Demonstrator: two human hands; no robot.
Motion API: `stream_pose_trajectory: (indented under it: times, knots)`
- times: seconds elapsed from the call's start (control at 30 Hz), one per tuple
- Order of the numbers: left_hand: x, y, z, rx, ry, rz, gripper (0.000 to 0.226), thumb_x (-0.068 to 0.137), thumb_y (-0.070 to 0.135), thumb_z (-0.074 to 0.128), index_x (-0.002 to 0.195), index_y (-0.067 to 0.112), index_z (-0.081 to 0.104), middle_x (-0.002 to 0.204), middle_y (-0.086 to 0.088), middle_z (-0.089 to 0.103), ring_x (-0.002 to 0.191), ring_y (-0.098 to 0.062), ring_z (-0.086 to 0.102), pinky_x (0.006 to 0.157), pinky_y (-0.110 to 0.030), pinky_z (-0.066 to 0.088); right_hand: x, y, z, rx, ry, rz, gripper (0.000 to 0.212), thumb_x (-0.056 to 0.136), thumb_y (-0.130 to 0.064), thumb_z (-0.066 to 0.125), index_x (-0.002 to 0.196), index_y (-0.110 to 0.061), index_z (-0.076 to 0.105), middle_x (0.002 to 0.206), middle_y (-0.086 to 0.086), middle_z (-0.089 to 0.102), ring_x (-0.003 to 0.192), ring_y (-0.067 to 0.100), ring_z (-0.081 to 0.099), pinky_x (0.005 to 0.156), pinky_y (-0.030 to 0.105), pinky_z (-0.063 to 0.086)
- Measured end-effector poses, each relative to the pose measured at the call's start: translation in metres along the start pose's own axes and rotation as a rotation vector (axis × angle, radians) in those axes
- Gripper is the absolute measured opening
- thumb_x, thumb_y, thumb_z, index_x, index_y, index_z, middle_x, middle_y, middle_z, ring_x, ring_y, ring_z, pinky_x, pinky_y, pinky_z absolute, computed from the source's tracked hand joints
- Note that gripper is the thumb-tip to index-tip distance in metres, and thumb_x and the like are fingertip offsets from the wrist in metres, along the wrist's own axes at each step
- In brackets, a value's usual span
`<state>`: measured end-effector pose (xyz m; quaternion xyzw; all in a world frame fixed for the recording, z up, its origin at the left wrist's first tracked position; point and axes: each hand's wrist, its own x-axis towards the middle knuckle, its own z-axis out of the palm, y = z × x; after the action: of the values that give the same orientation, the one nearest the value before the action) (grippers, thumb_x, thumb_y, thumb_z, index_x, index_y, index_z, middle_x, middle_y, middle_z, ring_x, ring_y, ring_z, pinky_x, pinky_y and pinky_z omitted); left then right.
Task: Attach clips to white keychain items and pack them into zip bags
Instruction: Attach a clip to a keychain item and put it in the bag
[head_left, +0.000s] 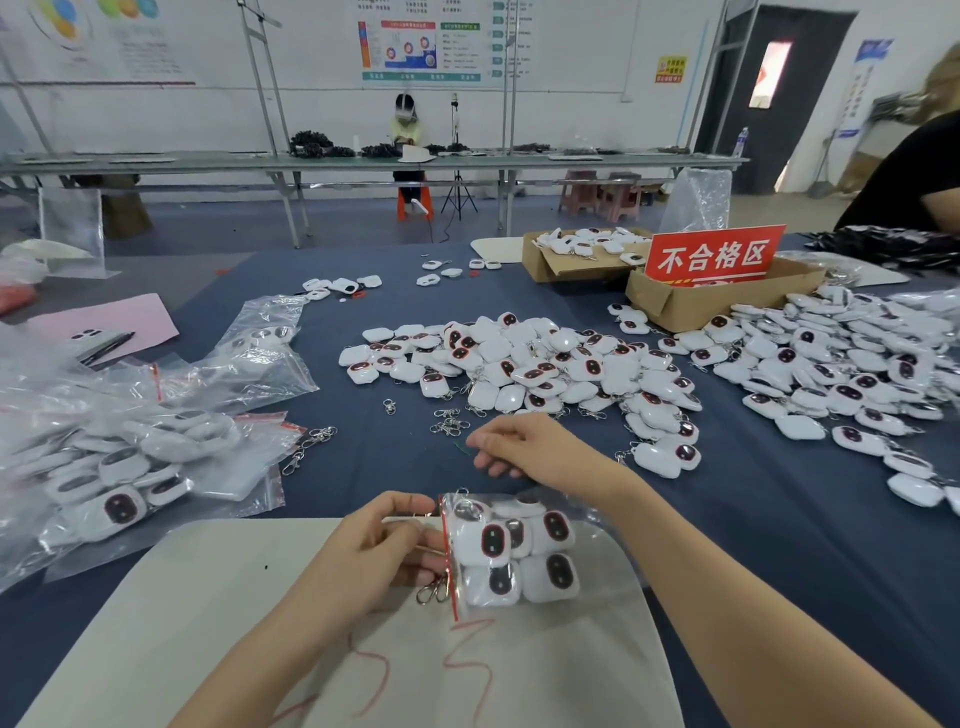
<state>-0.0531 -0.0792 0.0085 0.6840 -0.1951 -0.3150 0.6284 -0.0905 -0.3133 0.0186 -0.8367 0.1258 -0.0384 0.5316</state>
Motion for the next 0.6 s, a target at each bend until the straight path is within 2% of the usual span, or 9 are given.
stream_pose_trajectory:
  times: [0.1,0.17,0.27,0.3,0.33,0.4,0.47,0.5,0.6]
  knots:
    - [0.003,-0.007,-0.006,-0.026,0.036,-0.002,0.020,0.104,-0.003,0.043,0.112,0.004,0.060,0.089,-0.019,0.076,0.071,-0.027,0.071,0.060,-0.028,0.058,0.000,0.004,-0.009,0.024,0.195,0.005,0.020,0.100,-0.024,0.056,0.097,-0.039,0.068,0.087,-0.013,0.075,0.080,0.003,0.066,0.069,0.014,0.046]
    - [0.004,-0.010,-0.008,-0.050,0.064,0.006,0.022,0.104,-0.004,0.042,0.111,0.004,0.061,0.089,-0.019,0.075,0.068,-0.026,0.071,0.059,-0.028,0.058,0.000,0.009,-0.014,0.001,0.339,0.015,0.022,0.098,-0.022,0.055,0.098,-0.040,0.069,0.090,-0.010,0.072,0.075,0.007,0.062,0.063,0.009,0.043]
    - [0.007,-0.013,-0.011,-0.094,0.142,0.072,0.024,0.103,-0.006,0.039,0.108,0.002,0.061,0.080,-0.014,0.075,0.061,-0.024,0.069,0.052,-0.027,0.057,-0.001,0.015,-0.018,-0.126,0.492,0.006,0.029,0.101,-0.021,0.048,0.119,-0.033,0.067,0.104,-0.011,0.068,0.069,0.013,0.057,0.061,0.010,0.045]
    - [0.008,-0.014,-0.012,-0.107,0.175,0.096,0.024,0.103,-0.007,0.040,0.107,0.002,0.062,0.076,-0.012,0.074,0.058,-0.023,0.068,0.050,-0.026,0.055,-0.002,0.016,-0.019,-0.226,0.521,0.008,0.033,0.101,-0.019,0.046,0.126,-0.030,0.064,0.116,-0.007,0.065,0.079,0.014,0.059,0.071,0.014,0.048]
    - [0.011,-0.015,-0.014,-0.123,0.210,0.115,0.024,0.103,-0.006,0.040,0.105,0.002,0.062,0.074,-0.010,0.073,0.056,-0.021,0.066,0.049,-0.026,0.054,-0.001,0.018,-0.021,-0.369,0.538,0.031,0.036,0.101,-0.018,0.045,0.133,-0.027,0.060,0.131,-0.001,0.060,0.097,0.018,0.059,0.087,0.025,0.050]
    - [0.019,-0.015,-0.018,-0.153,0.276,0.135,0.024,0.102,-0.005,0.042,0.103,0.004,0.064,0.072,-0.007,0.071,0.054,-0.019,0.064,0.048,-0.025,0.054,0.000,0.021,-0.021,-0.656,0.506,0.148,0.046,0.102,-0.022,0.045,0.148,-0.024,0.045,0.155,0.012,0.037,0.138,0.030,0.037,0.116,0.044,0.031]
    - [0.031,-0.015,-0.022,-0.136,0.320,0.156,0.025,0.102,-0.004,0.043,0.100,0.008,0.065,0.072,-0.005,0.071,0.055,-0.017,0.063,0.051,-0.026,0.056,0.002,0.021,-0.019,-0.746,0.422,0.265,0.054,0.104,-0.029,0.042,0.156,-0.022,0.028,0.164,0.018,0.013,0.151,0.036,0.013,0.123,0.050,0.014]
    - [0.037,-0.015,-0.024,-0.097,0.330,0.173,0.026,0.102,-0.004,0.044,0.100,0.010,0.066,0.073,-0.003,0.071,0.056,-0.015,0.063,0.052,-0.025,0.057,0.003,0.022,-0.017,-0.735,0.393,0.298,0.056,0.105,-0.030,0.042,0.157,-0.021,0.024,0.165,0.019,0.007,0.151,0.038,0.010,0.123,0.051,0.013]
    - [0.060,-0.017,-0.022,0.054,0.344,0.220,0.027,0.101,-0.002,0.046,0.100,0.015,0.066,0.080,-0.001,0.071,0.060,-0.011,0.063,0.055,-0.023,0.056,0.007,0.021,-0.013,-0.718,0.432,0.258,0.050,0.104,-0.025,0.043,0.153,-0.018,0.033,0.161,0.018,0.017,0.143,0.038,0.027,0.117,0.047,0.026]
